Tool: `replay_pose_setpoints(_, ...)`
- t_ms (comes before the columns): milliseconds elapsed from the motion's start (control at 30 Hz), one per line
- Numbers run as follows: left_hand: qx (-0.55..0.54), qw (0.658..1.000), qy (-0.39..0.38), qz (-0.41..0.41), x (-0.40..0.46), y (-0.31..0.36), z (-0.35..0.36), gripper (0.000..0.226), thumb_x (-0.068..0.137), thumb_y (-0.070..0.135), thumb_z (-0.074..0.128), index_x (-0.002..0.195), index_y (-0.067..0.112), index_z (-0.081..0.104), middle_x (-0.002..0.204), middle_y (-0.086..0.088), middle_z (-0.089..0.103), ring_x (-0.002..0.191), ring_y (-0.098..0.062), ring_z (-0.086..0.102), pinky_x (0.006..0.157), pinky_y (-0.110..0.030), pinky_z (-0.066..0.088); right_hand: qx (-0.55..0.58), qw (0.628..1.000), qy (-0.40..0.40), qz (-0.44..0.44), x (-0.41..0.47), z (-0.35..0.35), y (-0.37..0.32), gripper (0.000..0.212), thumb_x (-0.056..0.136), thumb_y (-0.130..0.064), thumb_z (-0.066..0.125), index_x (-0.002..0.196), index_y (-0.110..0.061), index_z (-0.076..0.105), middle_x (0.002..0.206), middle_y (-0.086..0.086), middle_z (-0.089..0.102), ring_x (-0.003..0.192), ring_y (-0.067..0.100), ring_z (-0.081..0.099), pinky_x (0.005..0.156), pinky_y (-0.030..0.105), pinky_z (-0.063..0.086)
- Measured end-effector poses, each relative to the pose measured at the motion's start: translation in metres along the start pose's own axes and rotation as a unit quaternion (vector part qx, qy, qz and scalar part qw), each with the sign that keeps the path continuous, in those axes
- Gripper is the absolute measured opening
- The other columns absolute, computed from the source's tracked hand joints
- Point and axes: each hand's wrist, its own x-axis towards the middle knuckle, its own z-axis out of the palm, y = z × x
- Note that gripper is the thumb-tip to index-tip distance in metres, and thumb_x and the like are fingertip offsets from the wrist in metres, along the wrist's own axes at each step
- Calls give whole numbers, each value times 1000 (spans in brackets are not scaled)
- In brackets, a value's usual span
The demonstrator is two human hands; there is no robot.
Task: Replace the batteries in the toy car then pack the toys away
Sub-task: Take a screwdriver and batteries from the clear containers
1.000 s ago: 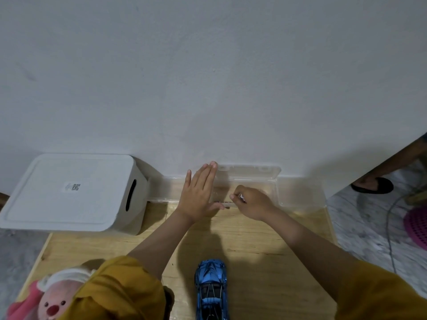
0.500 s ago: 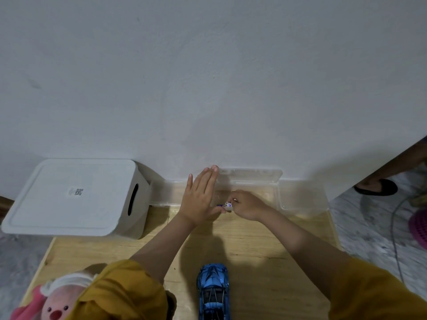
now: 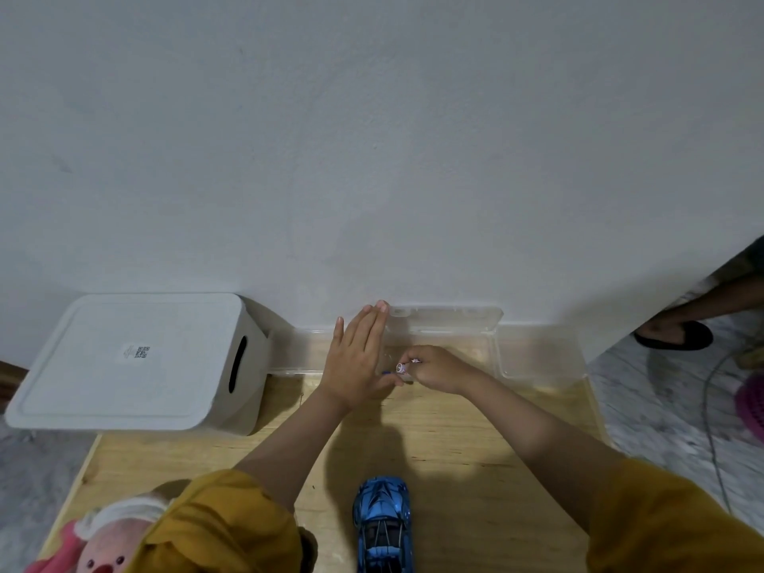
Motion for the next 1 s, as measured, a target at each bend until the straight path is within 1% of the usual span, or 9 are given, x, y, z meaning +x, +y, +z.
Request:
replay_pose_setpoints(100,-4,1000,3,5,0,0,0,120,54,79,54,143,4,26,145,-11,44,135,-22,31,102,-53,38,20,1000,2,-8,1,-1,-2,12,88,-27,59,87,-18,67,89,-7,61,88,11,55,68,17,40)
replay_pose_setpoints(267,-13,1000,0,4,0,0,0,118,57,80,50,144,4,24,145,-11,43,135,-22,32,101,-53,39,18,999,-38,-18,0,-6,-3,20,88,-34,59,73,-23,65,75,-5,59,73,7,52,68,21,41)
replay_pose_setpoints(367,-15,1000,-4,3,1,-1,0,120,57,81,48,147,8,15,147,-7,35,136,-21,31,102,-52,39,27,998,-44,-25,1,-9,-2,18,87,-29,62,71,-22,68,70,-5,59,69,5,50,65,18,39)
replay_pose_setpoints(467,-15,1000,-2,2,1,-1,1,126,51,80,55,146,9,13,145,-9,42,135,-21,32,101,-52,40,77,997,6,-14,5,-8,2,10,81,-18,70,83,-9,74,71,-3,62,66,2,52,58,11,39)
replay_pose_setpoints(567,-16,1000,7,2,1,-1,1,128,49,79,61,146,7,19,144,-10,44,135,-21,32,101,-52,40,100,994,34,-8,8,-4,3,3,75,-7,74,78,-7,73,67,-4,62,61,2,52,54,9,39)
replay_pose_setpoints(733,-8,1000,24,10,0,1,0,128,46,76,72,142,3,28,143,-12,46,133,-23,32,98,-54,41,86,991,103,-14,8,-3,6,14,73,-13,78,80,-2,74,76,2,67,68,9,56,63,22,41)
replay_pose_setpoints(800,-6,1000,24,12,0,2,0,127,47,75,73,142,3,27,143,-13,46,134,-23,32,98,-55,41,87,987,134,-31,0,-5,4,13,75,-17,76,81,-5,74,77,0,68,70,10,57,64,22,41)
replay_pose_setpoints(867,-5,1000,14,9,-1,1,1,124,52,76,68,143,3,26,145,-13,43,135,-24,31,99,-55,40,78,982,166,-49,-12,-9,1,7,79,-17,73,82,-11,73,74,-6,66,69,8,57,62,20,41)
replay_pose_setpoints(1000,0,1000,-8,-1,-2,0,1,119,63,82,42,149,5,13,149,-12,37,138,-24,28,102,-54,36,57,972,217,-69,-47,-11,2,7,84,-16,66,89,-14,71,83,1,68,74,17,60,67,27,47)
